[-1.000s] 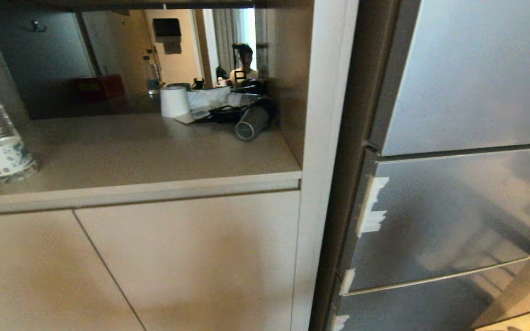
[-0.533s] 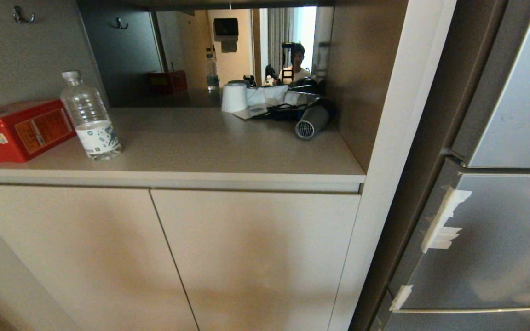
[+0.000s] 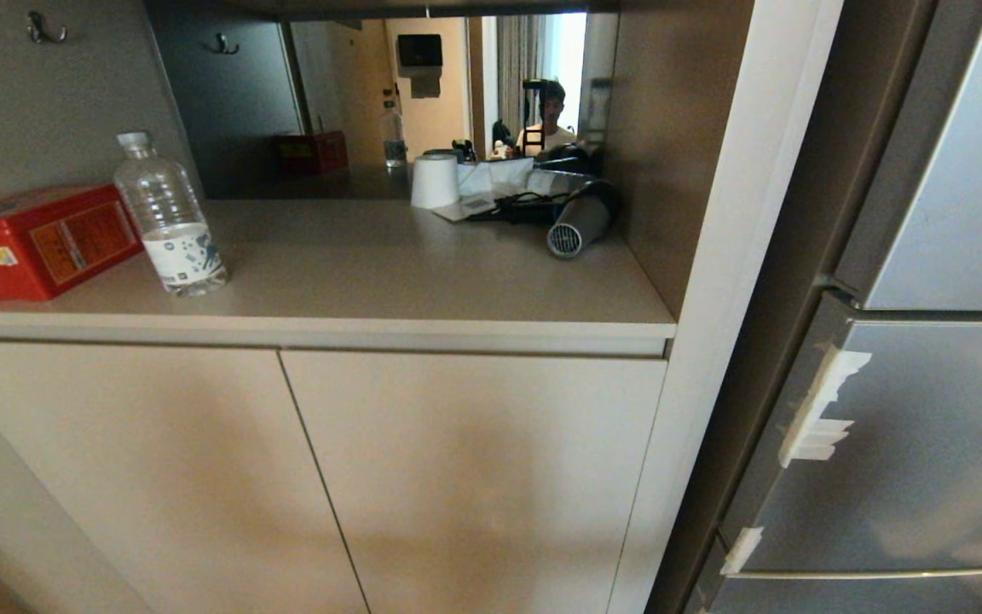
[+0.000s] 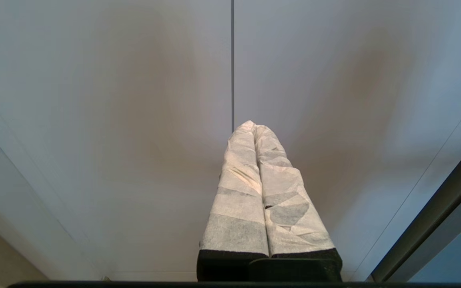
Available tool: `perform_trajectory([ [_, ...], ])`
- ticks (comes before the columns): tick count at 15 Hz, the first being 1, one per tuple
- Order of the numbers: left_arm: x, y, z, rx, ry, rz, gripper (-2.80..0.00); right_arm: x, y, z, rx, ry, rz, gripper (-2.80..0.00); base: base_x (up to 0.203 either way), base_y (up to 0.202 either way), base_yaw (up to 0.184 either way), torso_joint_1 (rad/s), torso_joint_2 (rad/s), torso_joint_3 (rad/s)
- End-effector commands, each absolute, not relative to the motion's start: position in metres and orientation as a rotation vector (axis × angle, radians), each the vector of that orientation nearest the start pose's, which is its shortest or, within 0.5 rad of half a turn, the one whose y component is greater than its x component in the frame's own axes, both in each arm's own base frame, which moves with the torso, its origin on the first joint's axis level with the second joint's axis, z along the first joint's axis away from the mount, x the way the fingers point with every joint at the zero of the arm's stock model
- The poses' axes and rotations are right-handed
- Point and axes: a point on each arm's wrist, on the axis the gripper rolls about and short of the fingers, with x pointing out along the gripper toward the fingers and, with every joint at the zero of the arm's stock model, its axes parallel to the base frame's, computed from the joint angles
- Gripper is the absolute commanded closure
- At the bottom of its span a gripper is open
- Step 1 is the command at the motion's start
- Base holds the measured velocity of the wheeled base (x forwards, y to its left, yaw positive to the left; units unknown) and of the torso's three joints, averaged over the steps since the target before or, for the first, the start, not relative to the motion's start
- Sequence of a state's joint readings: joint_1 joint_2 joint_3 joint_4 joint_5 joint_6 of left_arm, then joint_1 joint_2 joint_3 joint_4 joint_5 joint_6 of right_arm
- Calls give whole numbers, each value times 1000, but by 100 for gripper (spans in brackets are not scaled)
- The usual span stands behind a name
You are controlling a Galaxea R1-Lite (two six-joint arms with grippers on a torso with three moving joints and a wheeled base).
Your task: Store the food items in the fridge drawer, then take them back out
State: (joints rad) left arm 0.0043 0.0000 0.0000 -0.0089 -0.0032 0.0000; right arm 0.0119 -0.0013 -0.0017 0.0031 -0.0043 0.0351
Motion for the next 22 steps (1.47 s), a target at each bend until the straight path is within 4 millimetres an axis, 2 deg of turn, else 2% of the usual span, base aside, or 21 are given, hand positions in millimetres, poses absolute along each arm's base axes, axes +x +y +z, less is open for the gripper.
perform_trajectory([
  [1, -22, 0, 75, 0, -5, 2, 0, -23, 0, 76, 35, 3, 8, 0, 0, 0, 0, 0, 0, 0],
  [9, -22, 0, 75, 0, -6, 2, 0, -23, 0, 76, 35, 2, 8, 0, -1, 0, -12, 1, 0, 0],
  [22, -22, 0, 75, 0, -5, 2, 0, -23, 0, 76, 35, 3, 8, 0, 0, 7, -174, 3, 2, 2],
])
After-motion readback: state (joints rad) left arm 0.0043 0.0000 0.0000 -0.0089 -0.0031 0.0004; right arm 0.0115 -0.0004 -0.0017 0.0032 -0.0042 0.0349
